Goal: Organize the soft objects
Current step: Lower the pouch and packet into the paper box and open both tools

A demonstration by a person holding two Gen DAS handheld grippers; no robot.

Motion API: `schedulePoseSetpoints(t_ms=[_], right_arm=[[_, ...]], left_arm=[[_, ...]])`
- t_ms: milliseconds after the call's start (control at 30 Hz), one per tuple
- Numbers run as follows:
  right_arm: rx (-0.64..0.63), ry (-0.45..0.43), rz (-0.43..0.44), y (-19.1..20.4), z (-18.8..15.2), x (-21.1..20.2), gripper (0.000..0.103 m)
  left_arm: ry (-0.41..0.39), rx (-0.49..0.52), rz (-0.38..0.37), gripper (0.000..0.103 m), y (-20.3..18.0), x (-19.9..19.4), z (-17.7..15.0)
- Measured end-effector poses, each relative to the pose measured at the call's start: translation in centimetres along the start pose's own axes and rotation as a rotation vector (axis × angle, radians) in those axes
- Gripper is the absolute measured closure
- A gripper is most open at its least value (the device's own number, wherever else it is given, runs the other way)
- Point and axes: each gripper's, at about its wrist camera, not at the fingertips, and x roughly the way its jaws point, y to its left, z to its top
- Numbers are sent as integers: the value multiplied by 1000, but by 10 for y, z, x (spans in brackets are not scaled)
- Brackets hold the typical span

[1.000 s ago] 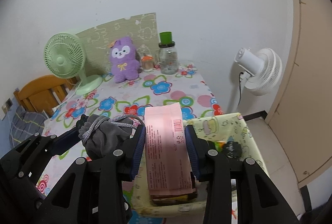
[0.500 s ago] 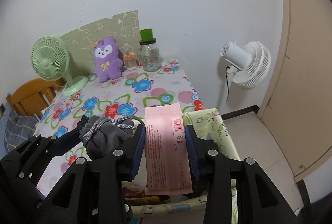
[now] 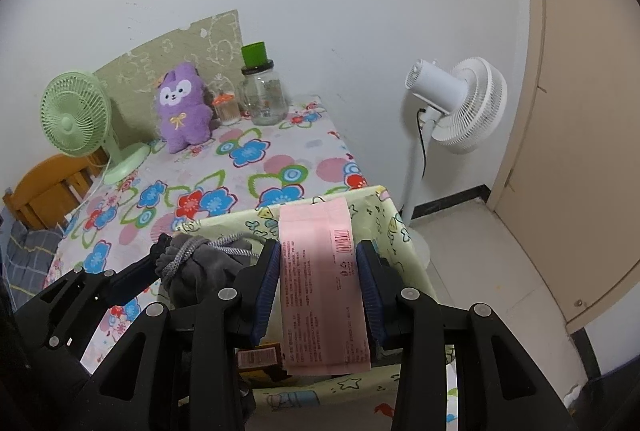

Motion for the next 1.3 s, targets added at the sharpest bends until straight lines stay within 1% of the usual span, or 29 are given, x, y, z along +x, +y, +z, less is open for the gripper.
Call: schedulePoseSetpoints(t_ms=[67,133,200,267,333,433,633,700,800,867,900,933,1000,1233,1300], right_arm=[[6,7,5,-1,-2,3,61],[6,14,7,-1,-3,5,61],[3,23,13,-1,-5,8,61],[2,26,18,0,-5,10,61],[2,28,20,1,-4,12,61],[2,30,29,2,-2,16,61],[-12,60,68,13,-3,29,61],[-19,69,76,17,-3,34,60],[-24,89,94,22,-4,41,59],[-31,93,88,24,-3,43,53],[-34,97,87,25,-3,44,42],[-35,101,89,26,-4,45,33],[-40,103,95,27,-5,45,32],[-42,111,75,30,-11,43,28],[-45,104,73,31,-13,40,26]], left_arm=[[6,8,7,43,-2,3,-1],[9,13,9,39,-1,4,-1],[8,16,18,29,-1,4,-2],[3,19,29,25,0,4,-2],[-2,32,43,24,-1,3,-3],[0,47,60,19,1,4,-4],[13,50,86,12,9,8,-5],[8,50,85,8,12,8,-6],[11,43,81,7,16,10,-6],[16,36,85,6,18,12,-7],[18,34,87,6,18,13,-7],[21,32,87,5,19,14,-7],[18,29,81,3,20,14,-9],[28,23,74,2,22,13,-14],[25,19,62,1,23,11,-16]])
